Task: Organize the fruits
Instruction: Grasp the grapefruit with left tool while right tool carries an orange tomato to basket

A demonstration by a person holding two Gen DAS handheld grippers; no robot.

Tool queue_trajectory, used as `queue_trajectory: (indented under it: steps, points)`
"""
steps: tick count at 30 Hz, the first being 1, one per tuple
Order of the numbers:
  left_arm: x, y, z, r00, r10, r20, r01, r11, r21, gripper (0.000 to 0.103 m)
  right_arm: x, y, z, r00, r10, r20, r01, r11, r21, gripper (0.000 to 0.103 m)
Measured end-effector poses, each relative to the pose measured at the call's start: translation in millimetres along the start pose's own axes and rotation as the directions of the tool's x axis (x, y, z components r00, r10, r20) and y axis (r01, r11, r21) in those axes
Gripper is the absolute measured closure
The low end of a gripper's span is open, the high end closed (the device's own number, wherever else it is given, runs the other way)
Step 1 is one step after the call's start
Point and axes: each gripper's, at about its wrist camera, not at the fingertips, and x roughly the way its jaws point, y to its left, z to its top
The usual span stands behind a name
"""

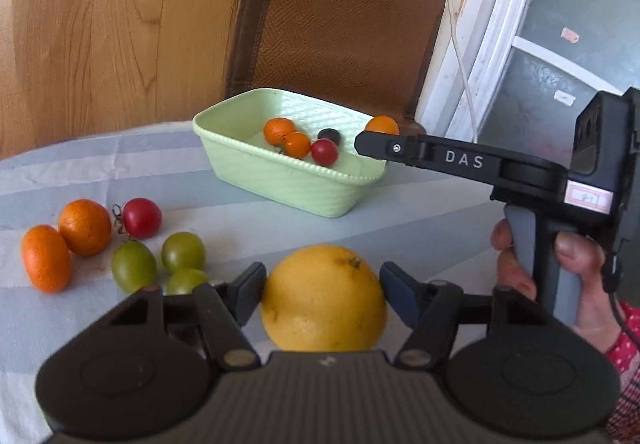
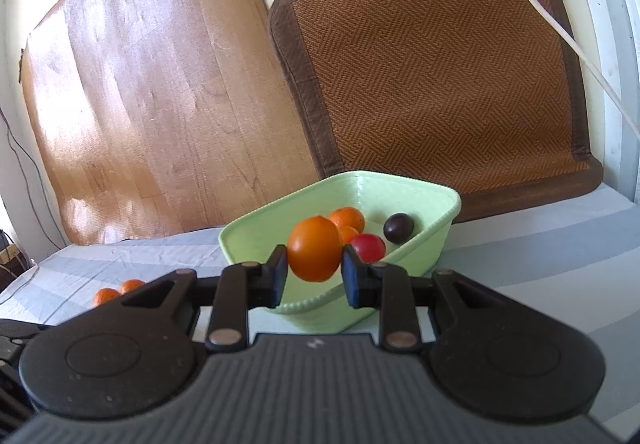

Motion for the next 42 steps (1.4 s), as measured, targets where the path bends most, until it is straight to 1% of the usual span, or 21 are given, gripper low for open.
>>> queue_trajectory:
  steps: [3, 6, 9, 12, 14, 18, 22, 25, 28, 31, 32, 33, 34, 36, 38, 40, 42]
  points:
    - [2.6, 9.0, 2.2, 1.000, -0.027, 0.004, 0.027, 0.998, -0.049, 0.041, 7.0, -1.6, 5.8, 0.999, -0.040, -0.011, 0.040, 0.999, -0.005, 0.072]
    - [4.2, 13.9, 4.8, 0.999, -0.044, -0.002, 0.043, 0.995, -0.089, 0.041, 15.0, 0.2, 6.6, 0.998, -0.055, -0.025, 0.054, 0.998, -0.041, 0.071]
    - [6.9, 21.7, 11.7, 0.997, -0.081, 0.000, 0.079, 0.985, -0.155, 0.041, 19.4, 4.6, 4.0, 0.998, -0.058, -0.030, 0.055, 0.995, -0.083, 0.071]
    - [8.6, 29.4, 25.2, 0.993, -0.119, 0.021, 0.121, 0.970, -0.211, 0.041, 17.4, 7.2, 1.6, 0.998, -0.056, -0.017, 0.054, 0.992, -0.110, 0.071]
    - [10.8, 32.5, 40.8, 0.991, -0.129, 0.047, 0.136, 0.963, -0.233, 0.041, 16.6, 6.5, 1.9, 0.998, -0.056, -0.009, 0.055, 0.992, -0.113, 0.071]
    - [23.4, 32.5, 75.2, 0.991, -0.105, 0.085, 0.122, 0.967, -0.224, 0.041, 18.0, 3.2, 3.0, 0.999, -0.048, -0.013, 0.046, 0.994, -0.101, 0.071]
    - [53.9, 40.1, 99.6, 0.995, -0.081, 0.063, 0.094, 0.962, -0.257, 0.041, 17.7, 5.3, 2.1, 0.999, -0.044, -0.013, 0.042, 0.991, -0.127, 0.071]
    - [70.4, 40.6, 106.1, 0.997, -0.059, 0.052, 0.070, 0.965, -0.252, 0.041, 17.0, 7.2, 1.3, 0.999, -0.039, -0.015, 0.036, 0.990, -0.140, 0.071]
    - [81.6, 40.5, 105.4, 0.998, -0.046, 0.044, 0.055, 0.966, -0.251, 0.040, 18.0, 6.8, 1.9, 0.999, -0.041, -0.022, 0.037, 0.990, -0.136, 0.071]
    - [83.6, 43.2, 102.9, 0.998, -0.049, 0.044, 0.059, 0.963, -0.263, 0.040, 17.7, 6.7, 2.9, 0.999, -0.039, -0.016, 0.036, 0.990, -0.134, 0.069]
    - [80.4, 43.1, 101.2, 0.998, -0.048, 0.047, 0.059, 0.963, -0.265, 0.040, 16.8, 6.2, 3.2, 0.999, -0.040, -0.012, 0.038, 0.991, -0.132, 0.064]
    - [76.8, 43.2, 101.0, 0.997, -0.046, 0.054, 0.058, 0.962, -0.267, 0.043, 15.5, 5.3, 3.3, 0.999, -0.037, -0.006, 0.036, 0.991, -0.127, 0.061]
    - [69.1, 44.0, 101.5, 0.996, -0.047, 0.072, 0.064, 0.962, -0.267, 0.043, 13.8, 4.1, 3.4, 0.999, -0.036, 0.003, 0.036, 0.992, -0.120, 0.056]
    - [53.0, 44.4, 104.8, 0.994, -0.049, 0.102, 0.075, 0.962, -0.264, 0.043, 11.2, 1.6, 3.6, 0.999, -0.038, 0.013, 0.039, 0.994, -0.106, 0.056]
    - [26.5, 45.1, 107.2, 0.987, -0.048, 0.151, 0.087, 0.962, -0.258, 0.043, 8.2, -2.8, 4.1, 0.998, -0.045, 0.036, 0.047, 0.996, -0.076, 0.056]
    - [-5.0, 46.8, 103.6, 0.978, -0.039, 0.204, 0.090, 0.965, -0.246, 0.043, 1.5, -11.0, 6.4, 0.993, -0.078, 0.086, 0.080, 0.996, -0.029, 0.056]
    - [-37.2, 50.0, 91.5, 0.970, -0.015, 0.241, 0.071, 0.972, -0.225, 0.042, -6.2, -22.9, 9.1, 0.982, -0.125, 0.140, 0.121, 0.992, 0.038, 0.056]
